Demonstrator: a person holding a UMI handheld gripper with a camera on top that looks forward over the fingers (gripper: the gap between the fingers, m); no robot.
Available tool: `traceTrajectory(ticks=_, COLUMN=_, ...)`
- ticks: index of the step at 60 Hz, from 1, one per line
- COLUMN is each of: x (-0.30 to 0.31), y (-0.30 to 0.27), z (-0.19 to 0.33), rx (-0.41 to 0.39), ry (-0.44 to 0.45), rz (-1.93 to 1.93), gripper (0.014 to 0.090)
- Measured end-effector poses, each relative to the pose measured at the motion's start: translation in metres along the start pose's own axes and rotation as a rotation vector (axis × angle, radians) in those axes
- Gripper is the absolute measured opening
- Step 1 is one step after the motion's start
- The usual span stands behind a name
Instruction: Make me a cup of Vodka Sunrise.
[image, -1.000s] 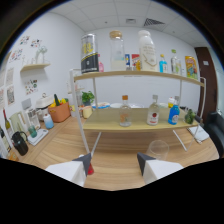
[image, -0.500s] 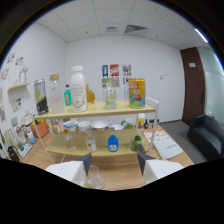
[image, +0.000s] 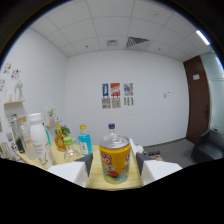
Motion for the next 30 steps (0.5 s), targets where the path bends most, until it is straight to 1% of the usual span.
traceTrajectory(ticks=4, x=-0.001, y=0.002, z=0.013, rx=-0.004, ry=-0.022, rz=-0.004, gripper=0.0719)
traceTrajectory(ticks=10, x=-0.005, y=0.003, z=0.018, rx=-0.013, ry=-0.052, rz=-0.013, gripper=0.0607)
traceTrajectory(ticks=12, x=-0.001, y=0.003, z=0.019, rx=-0.011, ry=-0.039, rz=-0.013, gripper=0.0543)
traceTrajectory(ticks=25, x=-0.001, y=0.001, z=0.018, rx=-0.024, ry=-0.032, rz=-0.003, gripper=0.0519)
traceTrajectory(ticks=30, x=0.001, y=-0.011, z=0.006, rx=0.001, ry=-0.021, rz=-0.008, gripper=0.0516)
